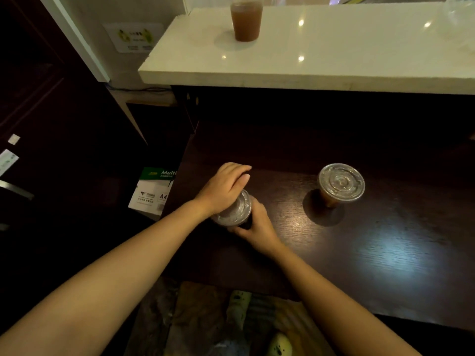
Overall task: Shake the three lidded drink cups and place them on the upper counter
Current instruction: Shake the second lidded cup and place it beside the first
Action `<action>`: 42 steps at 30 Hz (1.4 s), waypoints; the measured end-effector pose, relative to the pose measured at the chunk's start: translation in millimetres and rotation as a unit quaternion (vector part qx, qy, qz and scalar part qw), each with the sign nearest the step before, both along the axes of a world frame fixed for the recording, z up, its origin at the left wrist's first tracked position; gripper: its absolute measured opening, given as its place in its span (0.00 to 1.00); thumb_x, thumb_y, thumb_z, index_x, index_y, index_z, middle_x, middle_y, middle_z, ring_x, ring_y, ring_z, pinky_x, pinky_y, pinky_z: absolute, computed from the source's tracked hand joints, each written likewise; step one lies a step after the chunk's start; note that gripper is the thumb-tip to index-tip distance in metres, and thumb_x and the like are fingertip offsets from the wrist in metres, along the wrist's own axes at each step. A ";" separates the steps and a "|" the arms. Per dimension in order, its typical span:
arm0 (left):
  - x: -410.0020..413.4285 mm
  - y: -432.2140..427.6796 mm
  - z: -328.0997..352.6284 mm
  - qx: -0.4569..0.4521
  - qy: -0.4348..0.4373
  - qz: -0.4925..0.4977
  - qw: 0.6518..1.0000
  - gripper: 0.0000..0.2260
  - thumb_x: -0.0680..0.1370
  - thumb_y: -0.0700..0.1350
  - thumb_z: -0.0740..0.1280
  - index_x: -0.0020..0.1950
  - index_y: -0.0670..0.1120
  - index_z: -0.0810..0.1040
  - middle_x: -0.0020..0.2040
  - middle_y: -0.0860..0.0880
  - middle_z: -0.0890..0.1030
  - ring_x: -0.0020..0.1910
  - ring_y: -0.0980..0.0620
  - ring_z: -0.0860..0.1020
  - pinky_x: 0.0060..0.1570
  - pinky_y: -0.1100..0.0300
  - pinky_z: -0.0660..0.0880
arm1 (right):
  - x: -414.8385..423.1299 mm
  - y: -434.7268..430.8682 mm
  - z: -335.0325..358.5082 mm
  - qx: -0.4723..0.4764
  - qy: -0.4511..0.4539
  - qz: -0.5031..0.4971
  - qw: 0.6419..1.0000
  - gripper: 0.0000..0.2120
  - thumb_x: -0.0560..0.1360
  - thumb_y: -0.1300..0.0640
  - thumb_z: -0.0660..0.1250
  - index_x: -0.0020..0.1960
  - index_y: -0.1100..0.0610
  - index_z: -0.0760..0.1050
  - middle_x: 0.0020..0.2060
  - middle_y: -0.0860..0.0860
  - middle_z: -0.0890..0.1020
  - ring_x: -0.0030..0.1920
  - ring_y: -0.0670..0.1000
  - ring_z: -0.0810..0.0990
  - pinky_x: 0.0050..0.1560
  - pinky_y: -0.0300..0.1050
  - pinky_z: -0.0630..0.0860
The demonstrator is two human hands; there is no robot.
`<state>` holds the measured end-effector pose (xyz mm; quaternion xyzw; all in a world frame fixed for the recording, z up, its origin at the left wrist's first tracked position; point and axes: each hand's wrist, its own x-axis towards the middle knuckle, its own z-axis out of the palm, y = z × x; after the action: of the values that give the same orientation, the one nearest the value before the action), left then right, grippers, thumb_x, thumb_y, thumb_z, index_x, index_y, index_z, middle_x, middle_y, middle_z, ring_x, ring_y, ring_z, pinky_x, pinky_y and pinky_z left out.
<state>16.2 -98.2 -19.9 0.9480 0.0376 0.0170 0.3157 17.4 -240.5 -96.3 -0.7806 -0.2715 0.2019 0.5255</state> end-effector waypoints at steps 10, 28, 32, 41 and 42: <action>19.1 -14.0 -10.7 0.204 0.083 0.054 0.974 0.21 0.80 0.54 0.48 0.64 0.48 0.73 0.65 0.50 0.76 0.67 0.51 0.68 0.64 0.51 0.65 | 4.2 21.6 -3.6 -0.009 -0.032 -0.047 0.998 0.31 0.62 0.48 0.76 0.62 0.54 0.70 0.55 0.47 0.73 0.56 0.47 0.72 0.56 0.46 0.76; 20.5 -15.9 -10.1 0.241 0.096 0.034 0.965 0.21 0.81 0.53 0.46 0.70 0.50 0.66 0.67 0.49 0.72 0.67 0.48 0.67 0.63 0.49 0.66 | 30.3 12.3 0.9 0.009 0.092 0.080 0.992 0.38 0.63 0.56 0.77 0.69 0.53 0.64 0.65 0.52 0.74 0.65 0.50 0.73 0.68 0.52 0.70; 22.2 -15.9 1.1 0.206 0.145 0.016 0.968 0.23 0.80 0.57 0.46 0.73 0.50 0.61 0.70 0.48 0.68 0.71 0.48 0.62 0.66 0.48 0.61 | 27.0 10.7 5.8 0.020 0.103 0.059 0.993 0.34 0.65 0.59 0.77 0.66 0.52 0.65 0.62 0.49 0.76 0.63 0.49 0.75 0.64 0.44 0.72; 42.1 -15.2 103.4 0.125 0.274 -0.011 0.954 0.45 0.68 0.68 0.64 0.76 0.53 0.46 0.76 0.43 0.54 0.74 0.40 0.57 0.72 0.46 0.59 | 63.1 -0.6 69.2 0.044 -0.026 -0.023 0.998 0.36 0.64 0.56 0.77 0.68 0.55 0.67 0.61 0.50 0.77 0.62 0.49 0.75 0.58 0.39 0.73; 46.0 -15.8 121.0 0.141 0.279 -0.031 0.950 0.48 0.67 0.67 0.66 0.76 0.52 0.43 0.76 0.43 0.53 0.74 0.41 0.57 0.73 0.48 0.59 | 69.5 -1.8 81.1 0.045 -0.047 -0.032 0.997 0.37 0.63 0.54 0.78 0.68 0.55 0.67 0.61 0.51 0.77 0.62 0.50 0.75 0.61 0.44 0.74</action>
<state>62.2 -114.0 101.1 0.9504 0.0919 -0.2527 0.1566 86.9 -242.3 -15.3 -0.7733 -0.2795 0.1351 0.5528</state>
